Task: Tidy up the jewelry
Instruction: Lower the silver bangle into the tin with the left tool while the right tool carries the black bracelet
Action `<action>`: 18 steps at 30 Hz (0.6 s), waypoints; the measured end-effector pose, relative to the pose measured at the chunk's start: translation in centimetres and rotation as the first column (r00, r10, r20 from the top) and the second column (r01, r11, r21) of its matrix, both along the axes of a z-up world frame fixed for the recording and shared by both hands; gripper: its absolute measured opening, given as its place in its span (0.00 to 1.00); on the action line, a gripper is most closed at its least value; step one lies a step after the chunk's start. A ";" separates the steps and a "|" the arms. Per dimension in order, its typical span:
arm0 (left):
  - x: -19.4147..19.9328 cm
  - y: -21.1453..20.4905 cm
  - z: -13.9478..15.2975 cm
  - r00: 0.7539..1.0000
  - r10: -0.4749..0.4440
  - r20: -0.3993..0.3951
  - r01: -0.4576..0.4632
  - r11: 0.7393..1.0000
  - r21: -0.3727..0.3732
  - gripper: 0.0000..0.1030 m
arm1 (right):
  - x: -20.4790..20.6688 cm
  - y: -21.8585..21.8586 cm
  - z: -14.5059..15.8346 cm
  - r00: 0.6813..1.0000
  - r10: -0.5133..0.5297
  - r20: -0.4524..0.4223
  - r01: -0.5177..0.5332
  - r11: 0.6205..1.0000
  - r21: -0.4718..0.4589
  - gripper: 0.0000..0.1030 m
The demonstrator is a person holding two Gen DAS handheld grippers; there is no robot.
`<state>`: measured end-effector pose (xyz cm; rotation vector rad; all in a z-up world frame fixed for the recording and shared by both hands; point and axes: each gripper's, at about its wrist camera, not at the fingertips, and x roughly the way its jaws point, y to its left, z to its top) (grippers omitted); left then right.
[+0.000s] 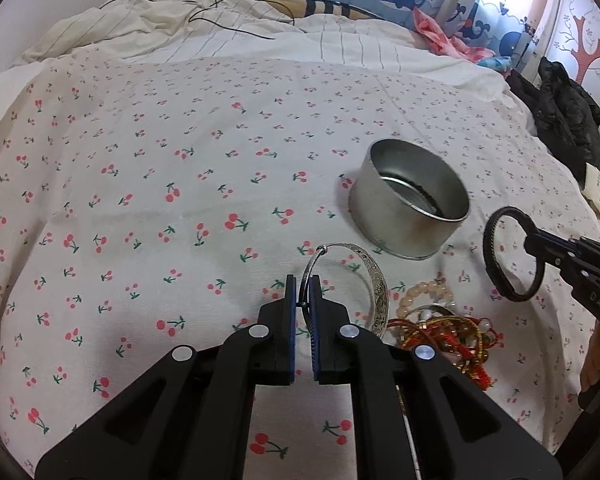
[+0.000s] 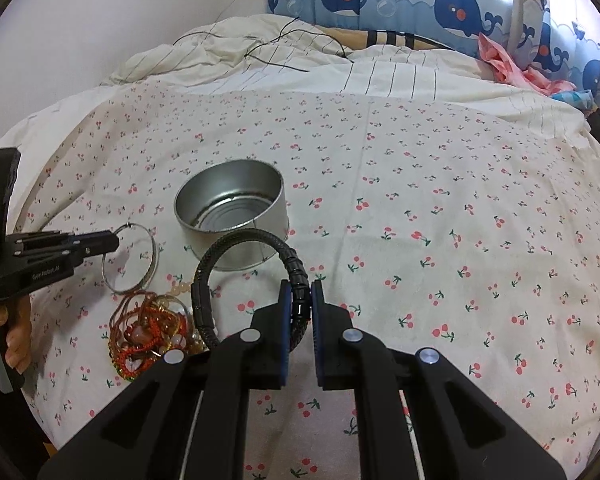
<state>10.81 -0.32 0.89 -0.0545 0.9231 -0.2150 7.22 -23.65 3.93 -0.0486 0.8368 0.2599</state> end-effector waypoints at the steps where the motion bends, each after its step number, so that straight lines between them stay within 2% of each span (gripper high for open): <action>1: -0.1 0.0 0.3 1.000 -0.006 0.003 0.006 1.000 -0.005 0.05 | 0.0 -0.1 0.1 1.000 -0.002 0.003 0.002 1.000 0.003 0.10; 10: -0.1 -0.2 3.1 0.999 -0.040 0.017 0.041 0.997 -0.071 0.05 | 0.4 -0.6 1.4 0.998 -0.038 0.042 0.037 0.999 0.023 0.10; 18: 2.8 -2.6 5.4 0.996 -0.075 0.044 0.079 0.994 -0.082 0.05 | 0.9 -1.2 1.9 0.996 -0.071 0.056 0.068 0.997 0.047 0.10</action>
